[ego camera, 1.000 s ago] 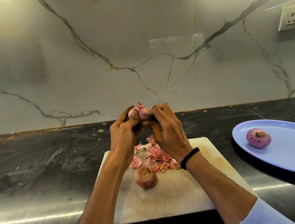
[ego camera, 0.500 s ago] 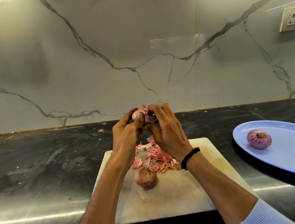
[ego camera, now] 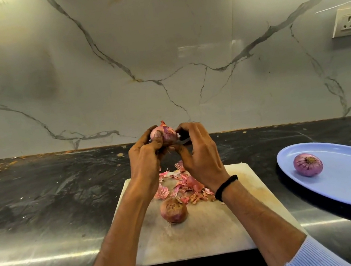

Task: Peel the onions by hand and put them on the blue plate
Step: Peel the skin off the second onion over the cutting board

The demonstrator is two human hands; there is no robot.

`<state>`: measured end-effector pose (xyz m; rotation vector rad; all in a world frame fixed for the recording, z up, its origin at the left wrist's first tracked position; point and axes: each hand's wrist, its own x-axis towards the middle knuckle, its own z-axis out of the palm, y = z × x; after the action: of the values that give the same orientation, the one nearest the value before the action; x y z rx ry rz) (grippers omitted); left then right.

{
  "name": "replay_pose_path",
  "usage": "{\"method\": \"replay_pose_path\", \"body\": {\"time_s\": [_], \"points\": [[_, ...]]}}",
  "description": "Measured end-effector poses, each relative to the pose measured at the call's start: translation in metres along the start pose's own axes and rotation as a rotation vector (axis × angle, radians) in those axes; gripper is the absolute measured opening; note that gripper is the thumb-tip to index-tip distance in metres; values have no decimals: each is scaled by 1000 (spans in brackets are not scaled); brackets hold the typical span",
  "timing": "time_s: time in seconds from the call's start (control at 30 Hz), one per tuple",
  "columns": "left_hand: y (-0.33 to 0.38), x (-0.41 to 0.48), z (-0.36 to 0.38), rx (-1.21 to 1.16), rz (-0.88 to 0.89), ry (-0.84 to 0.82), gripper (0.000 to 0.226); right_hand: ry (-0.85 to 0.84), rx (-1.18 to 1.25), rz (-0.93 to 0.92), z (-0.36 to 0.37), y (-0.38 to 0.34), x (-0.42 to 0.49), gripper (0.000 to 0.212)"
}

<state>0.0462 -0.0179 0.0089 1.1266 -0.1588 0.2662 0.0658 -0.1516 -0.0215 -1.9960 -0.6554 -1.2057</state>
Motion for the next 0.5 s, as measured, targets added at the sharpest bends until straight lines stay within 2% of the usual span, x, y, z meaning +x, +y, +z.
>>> {"method": "replay_pose_path", "body": {"time_s": [0.17,0.4,0.5], "points": [[0,-1,-1,-1,3,-18,28,21,-23,-35,-1,-1,1,40],[-3,-2,0,12,20,-45,31,11,-87,-59,-2,-1,1,32],[-4,-1,-1,46,31,-28,40,21,-82,-53,-2,-1,2,29]]}}
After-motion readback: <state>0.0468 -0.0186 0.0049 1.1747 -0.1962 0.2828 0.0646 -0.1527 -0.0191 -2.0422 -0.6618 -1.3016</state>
